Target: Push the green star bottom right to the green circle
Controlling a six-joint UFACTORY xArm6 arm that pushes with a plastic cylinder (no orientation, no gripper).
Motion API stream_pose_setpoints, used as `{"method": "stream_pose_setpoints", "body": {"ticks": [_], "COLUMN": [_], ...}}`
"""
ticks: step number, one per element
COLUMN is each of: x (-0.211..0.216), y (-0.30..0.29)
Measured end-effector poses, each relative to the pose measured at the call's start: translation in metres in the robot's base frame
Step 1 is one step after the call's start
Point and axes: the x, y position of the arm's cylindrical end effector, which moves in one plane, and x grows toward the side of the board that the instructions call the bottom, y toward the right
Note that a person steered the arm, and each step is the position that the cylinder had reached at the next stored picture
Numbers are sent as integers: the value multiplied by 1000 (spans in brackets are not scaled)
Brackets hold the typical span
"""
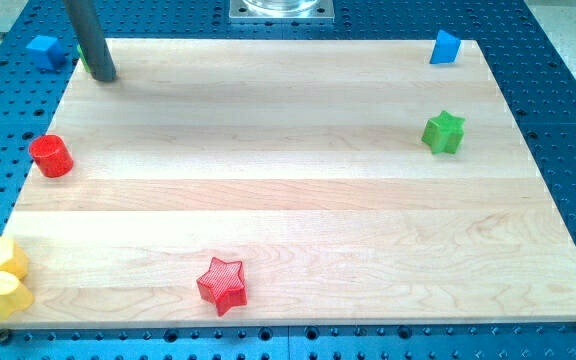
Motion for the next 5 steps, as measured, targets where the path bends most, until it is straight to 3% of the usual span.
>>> {"method": "stream_pose_setpoints", "body": {"ticks": [2, 3, 4, 5], "x": [69, 93, 102, 102], "y": [47, 132, 201, 222]}}
